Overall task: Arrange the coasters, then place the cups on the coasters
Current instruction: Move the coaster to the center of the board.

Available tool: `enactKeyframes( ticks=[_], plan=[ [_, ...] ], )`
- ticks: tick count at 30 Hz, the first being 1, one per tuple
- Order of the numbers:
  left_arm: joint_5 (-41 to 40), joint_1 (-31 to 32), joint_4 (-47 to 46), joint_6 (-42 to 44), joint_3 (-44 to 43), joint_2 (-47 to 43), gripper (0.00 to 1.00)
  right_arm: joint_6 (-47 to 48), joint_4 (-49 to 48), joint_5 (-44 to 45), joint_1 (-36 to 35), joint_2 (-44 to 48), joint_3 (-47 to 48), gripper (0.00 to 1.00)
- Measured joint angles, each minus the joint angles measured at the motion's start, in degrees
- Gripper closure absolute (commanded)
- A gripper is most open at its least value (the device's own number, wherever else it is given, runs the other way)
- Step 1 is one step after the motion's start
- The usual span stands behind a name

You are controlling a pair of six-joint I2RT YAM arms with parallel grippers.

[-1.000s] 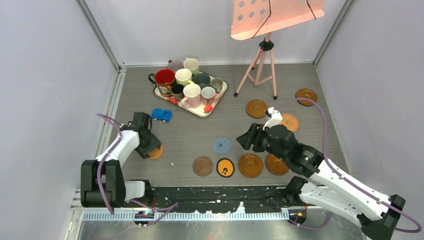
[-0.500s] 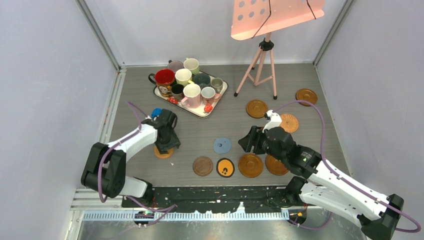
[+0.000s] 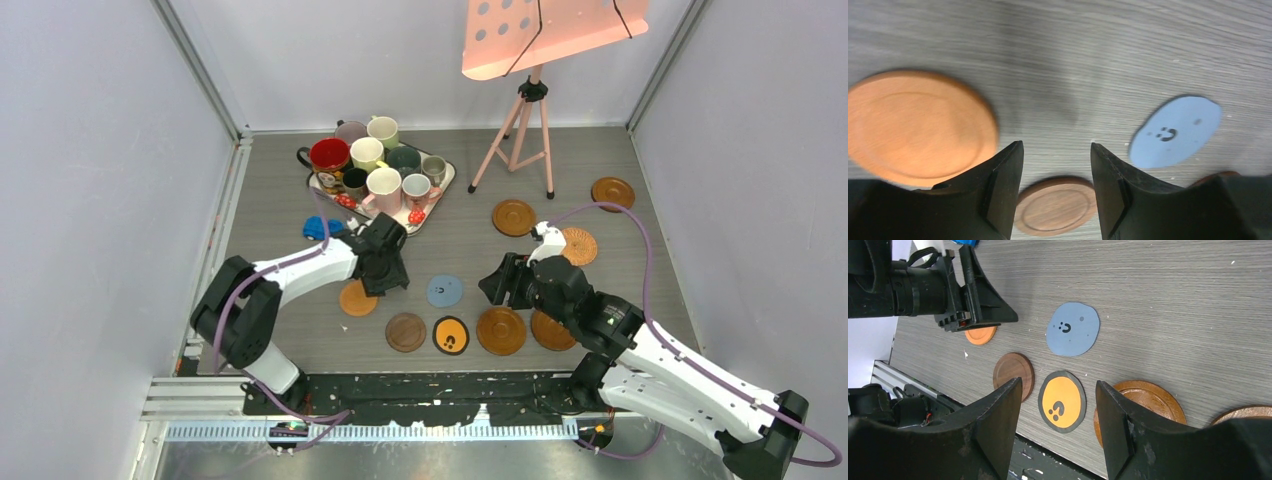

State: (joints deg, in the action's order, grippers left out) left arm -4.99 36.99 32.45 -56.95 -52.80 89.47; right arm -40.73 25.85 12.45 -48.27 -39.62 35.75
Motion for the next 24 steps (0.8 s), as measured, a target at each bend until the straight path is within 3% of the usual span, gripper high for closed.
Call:
enactKeyframes(
  ticks=[14,19,24],
  plan=[
    [-0.1,4.3,-1.7,0.4,-6.1,5.2,0.42,0.0,0.8,1.5,0.0,2.2,-0.3,0.37],
    [-4.3,3.0,4.0,1.9,-6.3,-0.8,0.41,0.0,1.9,1.9,0.0,2.7,-0.3,0.37],
    [-6.2,-3.3,6.8,3.0,-1.4,-9.9,0.37,0.0,2.3,2.1,0.0,3.1,-0.3,0.37]
  ],
)
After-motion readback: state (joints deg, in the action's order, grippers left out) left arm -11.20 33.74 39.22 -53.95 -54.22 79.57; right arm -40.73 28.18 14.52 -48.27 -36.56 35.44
